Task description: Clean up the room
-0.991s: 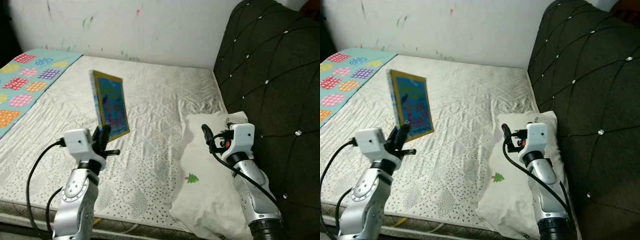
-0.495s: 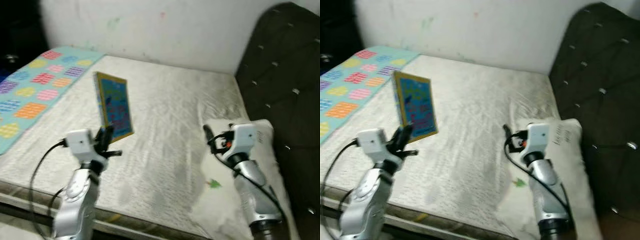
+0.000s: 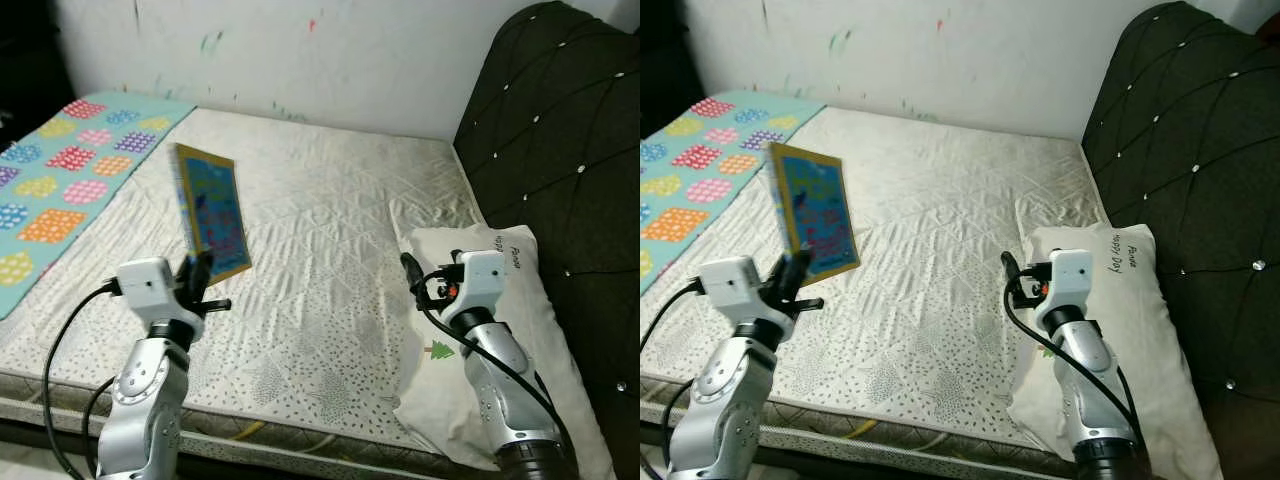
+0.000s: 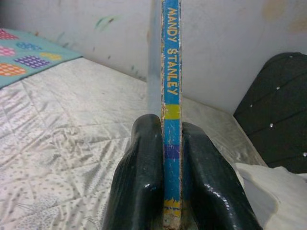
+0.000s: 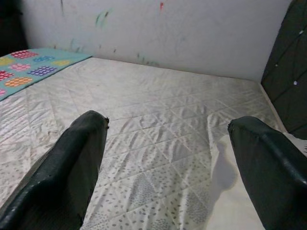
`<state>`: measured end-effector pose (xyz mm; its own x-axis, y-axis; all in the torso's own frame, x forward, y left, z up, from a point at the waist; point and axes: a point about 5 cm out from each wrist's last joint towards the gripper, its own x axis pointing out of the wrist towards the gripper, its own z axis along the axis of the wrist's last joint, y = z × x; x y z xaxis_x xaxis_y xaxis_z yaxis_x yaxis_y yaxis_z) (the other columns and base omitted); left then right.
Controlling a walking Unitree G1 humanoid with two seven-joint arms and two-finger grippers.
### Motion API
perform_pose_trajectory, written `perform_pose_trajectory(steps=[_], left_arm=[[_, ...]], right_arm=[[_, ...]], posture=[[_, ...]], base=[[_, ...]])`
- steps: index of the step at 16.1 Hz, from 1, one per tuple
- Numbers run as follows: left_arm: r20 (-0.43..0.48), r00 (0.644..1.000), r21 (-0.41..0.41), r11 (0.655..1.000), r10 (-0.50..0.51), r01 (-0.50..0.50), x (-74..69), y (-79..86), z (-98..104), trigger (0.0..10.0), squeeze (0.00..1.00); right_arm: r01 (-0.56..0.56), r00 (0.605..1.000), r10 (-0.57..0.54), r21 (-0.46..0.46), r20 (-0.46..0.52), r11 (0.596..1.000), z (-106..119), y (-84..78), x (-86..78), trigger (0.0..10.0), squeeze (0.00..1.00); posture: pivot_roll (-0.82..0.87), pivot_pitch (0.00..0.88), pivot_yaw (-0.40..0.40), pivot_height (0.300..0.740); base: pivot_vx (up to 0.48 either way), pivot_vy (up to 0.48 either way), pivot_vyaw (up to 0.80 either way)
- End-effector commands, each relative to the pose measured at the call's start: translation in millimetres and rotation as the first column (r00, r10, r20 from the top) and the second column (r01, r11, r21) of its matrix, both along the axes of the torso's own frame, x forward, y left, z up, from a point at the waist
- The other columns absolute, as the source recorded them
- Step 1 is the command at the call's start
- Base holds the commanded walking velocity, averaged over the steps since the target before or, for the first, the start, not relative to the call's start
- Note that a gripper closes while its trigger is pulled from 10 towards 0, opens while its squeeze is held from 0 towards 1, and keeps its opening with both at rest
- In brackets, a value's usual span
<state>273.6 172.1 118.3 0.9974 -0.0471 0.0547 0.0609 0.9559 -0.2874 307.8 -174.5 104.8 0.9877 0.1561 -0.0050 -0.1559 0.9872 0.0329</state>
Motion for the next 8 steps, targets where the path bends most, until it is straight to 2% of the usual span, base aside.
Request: perform_pose_trajectory(steps=[1, 5, 8], left_arm=[[0.050, 0.998, 0.000, 1.000, -0.027, 0.027, 2.5, -7.1, 10, 10.0, 0.00], [0.047, 0.999, -0.009, 1.000, 0.006, -0.006, 3.5, -2.3, 10, 10.0, 0.00], [0.032, 0.999, 0.089, 0.996, 0.025, -0.028, 7.9, 12.7, 11, 10.0, 0.00]], right_arm=[[0.020, 1.000, -0.020, 0.010, -0.004, 1.000, 2, -3.9, 1.5, 10.0, 0.00], [0.021, 1.000, -0.021, 0.006, 0.002, 1.000, 3, -4.4, 1.6, 10.0, 0.00], [0.016, 1.000, -0.016, 0.004, -0.001, 1.000, 3, -4.5, 2.8, 10.0, 0.00]], posture=[[-0.01, 0.009, -0.045, 0.740], [-0.01, 0.011, -0.049, 0.740], [0.00, 0.016, -0.059, 0.740]], base=[[0.000, 0.000, -0.80], [0.000, 0.000, -0.80], [0.000, 0.000, -0.74]])
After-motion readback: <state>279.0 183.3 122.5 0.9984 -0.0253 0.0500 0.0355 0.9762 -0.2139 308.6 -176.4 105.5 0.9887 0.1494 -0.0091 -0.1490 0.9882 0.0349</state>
